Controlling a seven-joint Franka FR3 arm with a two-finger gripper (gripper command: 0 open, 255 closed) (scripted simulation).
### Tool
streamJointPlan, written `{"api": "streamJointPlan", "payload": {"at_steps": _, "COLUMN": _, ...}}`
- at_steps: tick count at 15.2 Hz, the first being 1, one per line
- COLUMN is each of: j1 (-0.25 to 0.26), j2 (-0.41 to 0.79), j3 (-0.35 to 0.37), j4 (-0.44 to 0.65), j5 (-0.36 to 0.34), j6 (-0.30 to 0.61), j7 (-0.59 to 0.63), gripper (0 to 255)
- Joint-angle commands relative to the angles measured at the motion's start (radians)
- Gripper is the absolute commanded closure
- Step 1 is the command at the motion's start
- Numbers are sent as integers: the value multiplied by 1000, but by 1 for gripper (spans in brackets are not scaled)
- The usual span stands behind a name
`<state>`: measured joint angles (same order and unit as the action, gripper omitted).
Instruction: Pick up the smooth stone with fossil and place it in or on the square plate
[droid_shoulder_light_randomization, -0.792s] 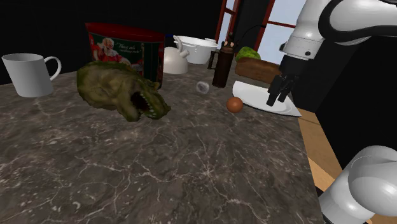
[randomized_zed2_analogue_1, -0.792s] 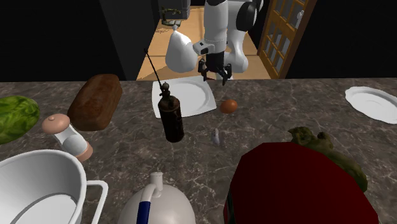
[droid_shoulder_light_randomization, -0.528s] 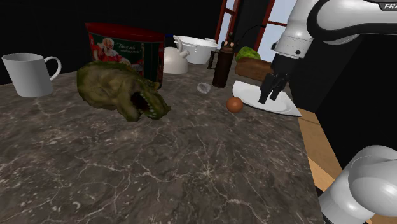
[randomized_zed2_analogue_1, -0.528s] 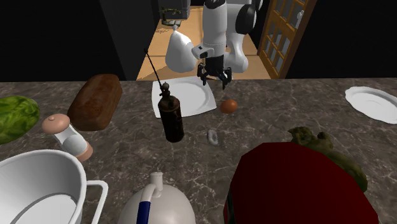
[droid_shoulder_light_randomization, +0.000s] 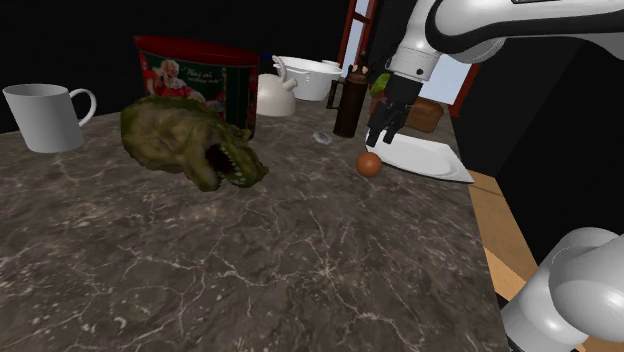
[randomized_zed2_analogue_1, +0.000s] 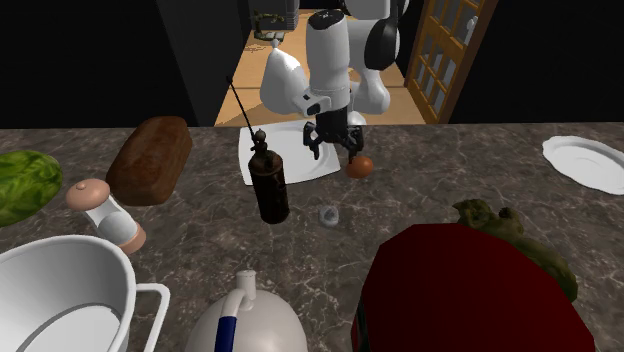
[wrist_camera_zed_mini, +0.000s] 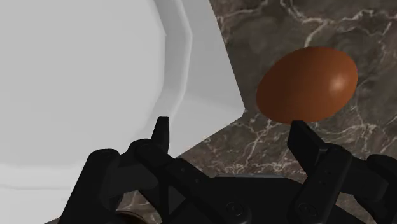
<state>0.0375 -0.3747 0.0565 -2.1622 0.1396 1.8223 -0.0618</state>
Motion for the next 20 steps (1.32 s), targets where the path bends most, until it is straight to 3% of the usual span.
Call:
{"api": "streamJointPlan", "payload": {"at_steps": 1, "j1": 10, "j2": 70, "j3": 3, "j4": 55, "j5": 14, "j6": 25, "j7": -17, "gripper": 0}}
{"api": "streamJointPlan", "payload": {"at_steps": 9, "j1": 38, "j2": 355, "j3": 18, "j4": 352, "j5": 59, "j6": 50, "j7": -78, "gripper": 0}}
{"api": "streamJointPlan", "payload": {"at_steps": 20, "j1": 47, "j2": 375, "j3": 26, "j4": 277, "j5": 64, "j6": 148, "j7": -81, "gripper": 0}}
